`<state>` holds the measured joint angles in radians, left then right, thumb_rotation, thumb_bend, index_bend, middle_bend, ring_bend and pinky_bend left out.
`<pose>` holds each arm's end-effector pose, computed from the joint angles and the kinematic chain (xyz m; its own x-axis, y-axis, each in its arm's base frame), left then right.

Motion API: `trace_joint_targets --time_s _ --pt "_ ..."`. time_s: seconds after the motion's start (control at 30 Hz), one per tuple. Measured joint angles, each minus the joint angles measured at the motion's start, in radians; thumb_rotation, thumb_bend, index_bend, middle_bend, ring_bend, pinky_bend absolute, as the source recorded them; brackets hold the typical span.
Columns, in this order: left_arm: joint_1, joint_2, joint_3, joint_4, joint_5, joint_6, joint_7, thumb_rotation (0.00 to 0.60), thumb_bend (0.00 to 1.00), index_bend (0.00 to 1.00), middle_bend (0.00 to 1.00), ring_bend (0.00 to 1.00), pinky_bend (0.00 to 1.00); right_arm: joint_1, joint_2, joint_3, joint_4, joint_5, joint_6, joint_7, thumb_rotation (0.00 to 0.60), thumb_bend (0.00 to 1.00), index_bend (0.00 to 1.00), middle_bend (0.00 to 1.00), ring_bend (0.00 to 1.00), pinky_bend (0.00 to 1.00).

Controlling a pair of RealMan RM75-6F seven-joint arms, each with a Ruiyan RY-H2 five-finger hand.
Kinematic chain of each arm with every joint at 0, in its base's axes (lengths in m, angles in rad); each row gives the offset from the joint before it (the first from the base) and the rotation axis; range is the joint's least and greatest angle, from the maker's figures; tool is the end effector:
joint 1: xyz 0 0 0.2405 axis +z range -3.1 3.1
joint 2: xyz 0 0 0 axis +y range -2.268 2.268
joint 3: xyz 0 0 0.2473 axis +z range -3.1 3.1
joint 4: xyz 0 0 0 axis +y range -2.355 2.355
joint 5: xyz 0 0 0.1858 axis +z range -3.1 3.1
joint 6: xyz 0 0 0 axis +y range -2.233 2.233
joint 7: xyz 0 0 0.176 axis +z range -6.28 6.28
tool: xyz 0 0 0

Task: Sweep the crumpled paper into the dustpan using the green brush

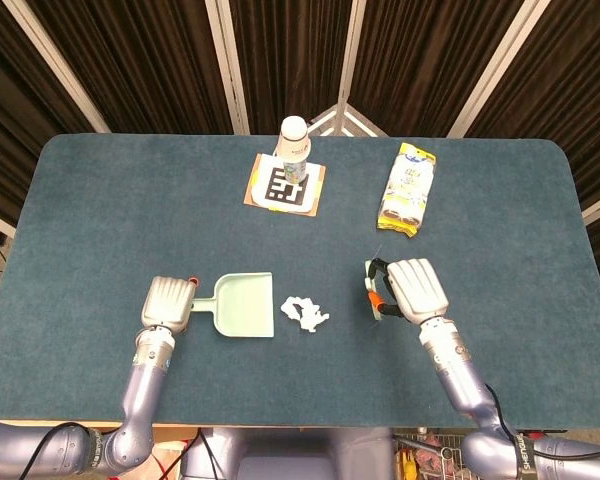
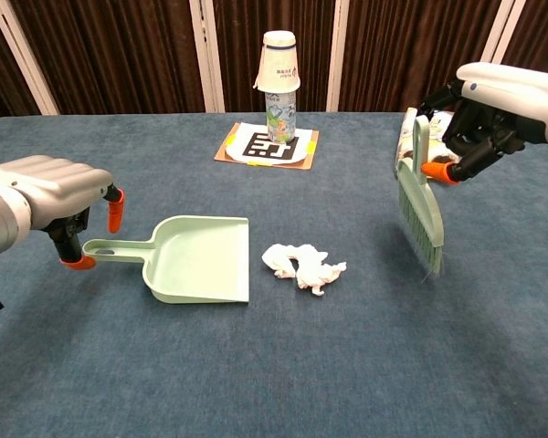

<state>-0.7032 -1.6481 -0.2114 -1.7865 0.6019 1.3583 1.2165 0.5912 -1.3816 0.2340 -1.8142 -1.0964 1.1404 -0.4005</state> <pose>-0.1488 0.3193 -0.0071 0.7159 0.3183 0.6214 0.6823 -0.1303 -0.7193 -0.1323 -0.3307 0.0638 0.2911 -0.1753 0.9405 -0.9334 -0.2674 0.2391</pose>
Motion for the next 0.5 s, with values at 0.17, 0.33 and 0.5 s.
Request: trace_joint_targets --time_s 0.17,0.33,0.5 --pt "-0.010 -0.013 0.001 0.020 -0.028 0.004 -0.015 0.600 0.36 0.41 1.00 1.00 1.00 0.000 -0.003 -0.006 0.002 0.002 0.002 0.008 0.600 0.61 0.78 0.90 0.92 0.89" --pt "-0.029 -0.041 0.002 0.048 -0.046 0.002 -0.025 0.600 0.37 0.42 1.00 1.00 1.00 0.000 -0.007 -0.012 0.008 -0.001 0.005 0.014 0.600 0.61 0.78 0.90 0.92 0.89" --pt "-0.052 -0.072 0.005 0.073 -0.056 0.000 -0.027 0.600 0.44 0.47 1.00 1.00 1.00 0.002 -0.008 -0.013 0.017 0.000 0.007 0.018 0.600 0.61 0.78 0.90 0.92 0.89"
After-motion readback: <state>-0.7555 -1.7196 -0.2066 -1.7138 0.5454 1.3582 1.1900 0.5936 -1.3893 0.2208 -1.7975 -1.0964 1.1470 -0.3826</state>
